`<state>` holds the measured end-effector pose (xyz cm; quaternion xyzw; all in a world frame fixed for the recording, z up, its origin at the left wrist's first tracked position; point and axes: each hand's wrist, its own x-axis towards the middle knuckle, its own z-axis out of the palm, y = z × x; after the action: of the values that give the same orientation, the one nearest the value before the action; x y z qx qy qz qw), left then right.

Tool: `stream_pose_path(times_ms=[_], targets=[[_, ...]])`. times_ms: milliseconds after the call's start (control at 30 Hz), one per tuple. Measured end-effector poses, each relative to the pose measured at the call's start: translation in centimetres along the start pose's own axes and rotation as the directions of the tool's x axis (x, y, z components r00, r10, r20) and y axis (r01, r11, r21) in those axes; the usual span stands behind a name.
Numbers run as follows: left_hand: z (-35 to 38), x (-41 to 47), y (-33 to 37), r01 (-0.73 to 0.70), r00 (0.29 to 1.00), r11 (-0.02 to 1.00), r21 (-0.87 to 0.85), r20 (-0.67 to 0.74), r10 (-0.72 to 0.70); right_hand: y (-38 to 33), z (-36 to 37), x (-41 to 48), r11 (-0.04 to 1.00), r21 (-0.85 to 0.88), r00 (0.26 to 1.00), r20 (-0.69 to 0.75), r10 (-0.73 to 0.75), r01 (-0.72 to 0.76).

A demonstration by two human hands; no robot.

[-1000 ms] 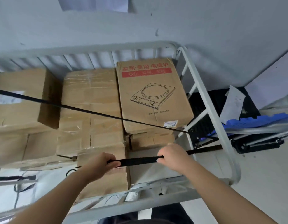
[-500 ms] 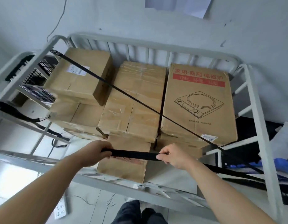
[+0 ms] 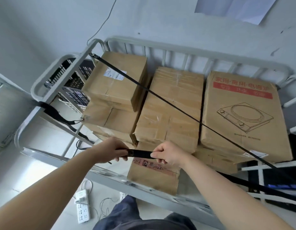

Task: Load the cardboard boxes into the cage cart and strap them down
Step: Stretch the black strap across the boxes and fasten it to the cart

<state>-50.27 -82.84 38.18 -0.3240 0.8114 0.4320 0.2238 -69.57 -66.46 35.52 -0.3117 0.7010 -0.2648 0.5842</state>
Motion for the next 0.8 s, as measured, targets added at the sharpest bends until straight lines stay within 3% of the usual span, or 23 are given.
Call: stream_pose_path(times_ms=[100, 267, 400, 600, 800], targets=[[-1.8, 0.0, -3.7, 0.04, 0.998, 0.991, -0.128, 0.044, -0.035, -2.3, 3.8, 3.2, 0.999, 0.018, 1.0, 0.015, 0.028, -0.028], [-4.8, 0.9, -10.1, 0.114, 0.993, 0.974, -0.195, 0.047, -0.107, -4.2, 8.2, 8.1, 0.997, 0.012, 0.997, -0.014, 0.078, -0.078], [-6.1, 1.8, -14.4, 0.132, 0.983, 0.984, -0.116, 0.139, -0.116, -4.8, 11.0, 11.3, 0.992, -0.002, 0.992, -0.014, 0.126, -0.126], [-6.5, 2.6, -19.9, 0.251, 0.96, 0.967, 0.03, 0.122, -0.253, -5.0, 16.1, 15.1, 0.985, -0.08, 0.987, 0.036, 0.158, -0.155], [-4.6, 3.6, -21.9, 0.243, 0.938, 0.959, 0.145, 0.216, -0.27, -3.2, 18.1, 16.7, 0.961, -0.186, 0.973, 0.073, 0.221, -0.205]])
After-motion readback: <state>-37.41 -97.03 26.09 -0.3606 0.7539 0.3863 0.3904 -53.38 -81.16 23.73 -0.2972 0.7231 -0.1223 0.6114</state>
